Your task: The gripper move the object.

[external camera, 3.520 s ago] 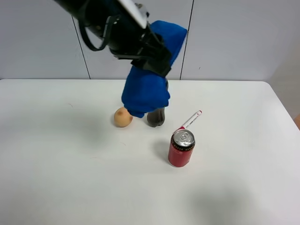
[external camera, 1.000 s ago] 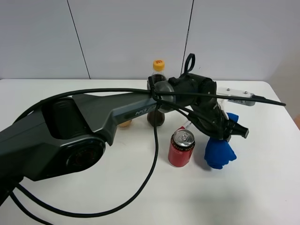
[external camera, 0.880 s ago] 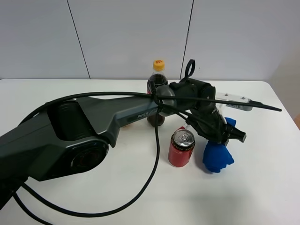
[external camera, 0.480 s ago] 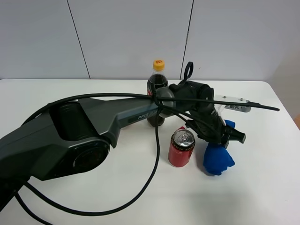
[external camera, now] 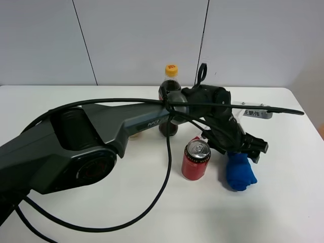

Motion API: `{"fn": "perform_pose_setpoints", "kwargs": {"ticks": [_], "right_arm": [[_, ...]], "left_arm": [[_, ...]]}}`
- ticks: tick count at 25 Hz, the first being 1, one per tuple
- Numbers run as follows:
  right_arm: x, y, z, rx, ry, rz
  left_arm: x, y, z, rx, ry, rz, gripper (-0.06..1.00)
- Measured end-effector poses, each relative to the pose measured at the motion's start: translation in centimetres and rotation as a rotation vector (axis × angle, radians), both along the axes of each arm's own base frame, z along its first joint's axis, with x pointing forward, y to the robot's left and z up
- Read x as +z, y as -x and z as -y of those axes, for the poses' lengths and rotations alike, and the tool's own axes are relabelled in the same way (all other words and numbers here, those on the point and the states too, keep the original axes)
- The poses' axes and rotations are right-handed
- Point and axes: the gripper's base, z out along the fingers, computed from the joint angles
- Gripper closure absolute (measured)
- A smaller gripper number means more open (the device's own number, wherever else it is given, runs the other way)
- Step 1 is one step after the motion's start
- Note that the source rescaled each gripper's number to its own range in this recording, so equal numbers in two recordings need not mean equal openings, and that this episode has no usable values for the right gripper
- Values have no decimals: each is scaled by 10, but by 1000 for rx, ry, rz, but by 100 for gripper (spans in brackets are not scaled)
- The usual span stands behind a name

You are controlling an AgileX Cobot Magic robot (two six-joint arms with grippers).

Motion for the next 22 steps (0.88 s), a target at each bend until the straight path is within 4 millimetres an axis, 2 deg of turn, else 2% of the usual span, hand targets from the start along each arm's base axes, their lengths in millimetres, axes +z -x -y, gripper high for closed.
{"fn": "perform_pose_setpoints", "kwargs": {"ticks": [1,4,6,8,9,11,13,15,17,18,22], "right_arm": [[0,0,0,0,0,0],[0,0,0,0,0,0],[0,0,0,0,0,0],[0,0,0,0,0,0],[0,0,0,0,0,0],[0,0,0,0,0,0],[0,0,0,0,0,0],[0,0,0,0,0,0],[0,0,0,0,0,0],[0,0,0,0,0,0],[0,0,0,0,0,0]], "left_arm": [[9,1,-1,-10,7,9,-5],[61,6,-6,-62,51,66,-5],[105,11,-14,-107,92,133,-5],[159,20,-29,-173,125,247,-5],[159,20,-29,-173,125,247,-5],[209,32,-51,-259,111,372,-5],[256,46,-81,-319,56,503,-5],[296,58,-116,-327,-23,611,-5],[325,62,-147,-282,-87,706,-5],[345,64,-168,-239,-112,776,-5],[400,66,-245,-53,-211,981,-5]]}}
